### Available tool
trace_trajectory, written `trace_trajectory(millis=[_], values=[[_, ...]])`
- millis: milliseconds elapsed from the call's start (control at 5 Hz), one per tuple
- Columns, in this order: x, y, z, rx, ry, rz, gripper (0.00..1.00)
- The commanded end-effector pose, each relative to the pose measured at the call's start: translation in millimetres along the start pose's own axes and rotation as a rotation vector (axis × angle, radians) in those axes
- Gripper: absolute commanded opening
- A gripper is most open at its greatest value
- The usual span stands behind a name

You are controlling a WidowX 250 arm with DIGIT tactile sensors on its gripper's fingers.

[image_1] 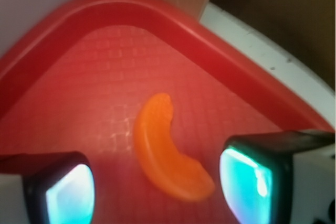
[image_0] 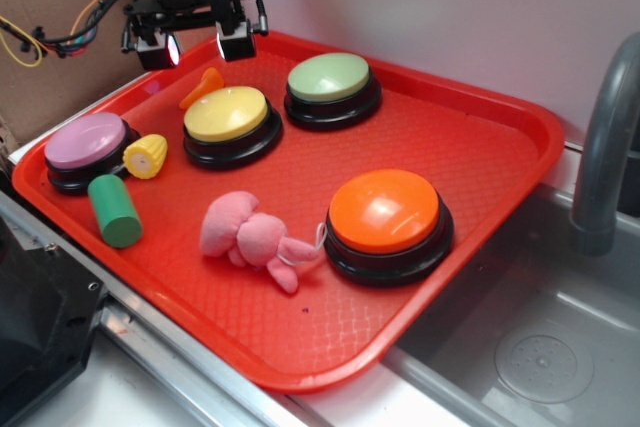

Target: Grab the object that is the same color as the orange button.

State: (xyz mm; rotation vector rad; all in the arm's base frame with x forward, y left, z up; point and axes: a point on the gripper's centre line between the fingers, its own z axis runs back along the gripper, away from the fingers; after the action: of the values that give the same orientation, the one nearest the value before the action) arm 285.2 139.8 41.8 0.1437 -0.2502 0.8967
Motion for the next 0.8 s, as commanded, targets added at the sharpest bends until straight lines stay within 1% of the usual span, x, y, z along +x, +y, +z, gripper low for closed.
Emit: trace_trajectory(millis=[0, 200, 400, 600], values=[[10, 12, -15, -0.034, -0.003, 0.041, 1.0], [7, 10, -20, -0.066, 0.028, 0.02, 0.94], [5, 8, -25, -0.072, 0.03, 0.031, 0.0], [4, 8, -26, -0.092, 0.043, 0.032, 0.0]])
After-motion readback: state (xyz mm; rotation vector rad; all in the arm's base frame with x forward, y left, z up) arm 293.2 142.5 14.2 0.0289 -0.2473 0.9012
